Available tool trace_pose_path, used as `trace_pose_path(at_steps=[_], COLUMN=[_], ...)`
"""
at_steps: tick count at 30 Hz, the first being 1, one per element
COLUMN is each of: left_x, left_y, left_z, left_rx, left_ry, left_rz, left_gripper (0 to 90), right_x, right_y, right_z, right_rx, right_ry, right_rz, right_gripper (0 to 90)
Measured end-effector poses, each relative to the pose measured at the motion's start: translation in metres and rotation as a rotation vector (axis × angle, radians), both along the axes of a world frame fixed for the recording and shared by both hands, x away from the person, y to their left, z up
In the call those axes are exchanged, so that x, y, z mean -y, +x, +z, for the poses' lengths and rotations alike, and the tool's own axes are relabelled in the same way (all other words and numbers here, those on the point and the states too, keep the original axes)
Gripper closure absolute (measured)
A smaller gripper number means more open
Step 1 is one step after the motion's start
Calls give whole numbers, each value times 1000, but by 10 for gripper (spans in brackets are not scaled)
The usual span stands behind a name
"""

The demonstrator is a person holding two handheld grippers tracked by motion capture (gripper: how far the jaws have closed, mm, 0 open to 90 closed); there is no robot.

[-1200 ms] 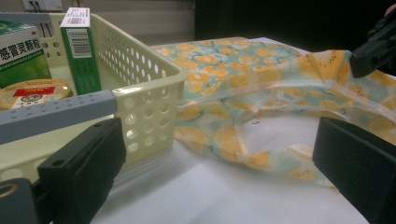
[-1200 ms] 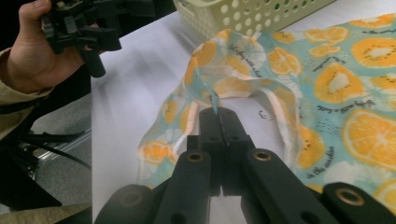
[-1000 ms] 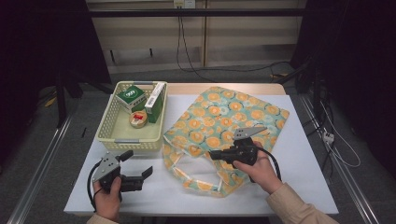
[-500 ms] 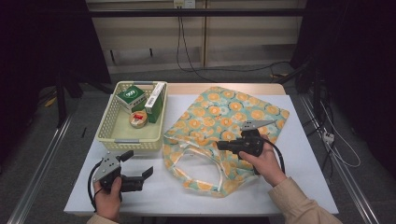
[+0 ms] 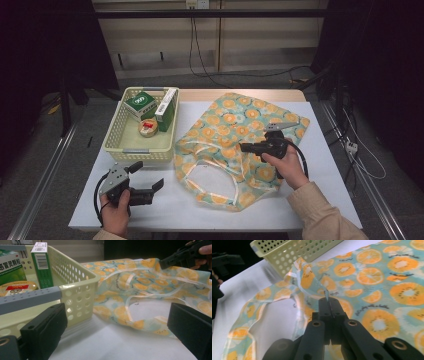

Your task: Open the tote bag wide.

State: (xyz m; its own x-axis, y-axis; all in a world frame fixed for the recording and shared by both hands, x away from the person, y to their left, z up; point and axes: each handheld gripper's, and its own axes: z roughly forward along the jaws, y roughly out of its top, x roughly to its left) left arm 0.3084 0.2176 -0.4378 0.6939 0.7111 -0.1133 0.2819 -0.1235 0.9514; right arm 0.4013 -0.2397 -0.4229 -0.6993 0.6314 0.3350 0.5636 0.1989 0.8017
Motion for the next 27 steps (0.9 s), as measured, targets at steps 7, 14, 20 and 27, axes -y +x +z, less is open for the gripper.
trace_pose_path(at_steps=[7,14,20,27], left_x=[1,1,3,2], left_y=[0,0,1,1], left_z=[0,0,0,0], left_rx=[0,0,-3,-2], left_ry=[11,9,7,2], left_rz=[-9,-6,-9,-8], left_gripper=[25,24,25,25], right_x=[12,21,23,18], right_y=[17,27,37,46], right_z=[-11,-14,-16,-19], right_rx=[-26,-19,-21,4], right_ry=[-7,-59,-88,-133], right_rz=[-24,-59,-75,-96], right_gripper=[900,900,900,853])
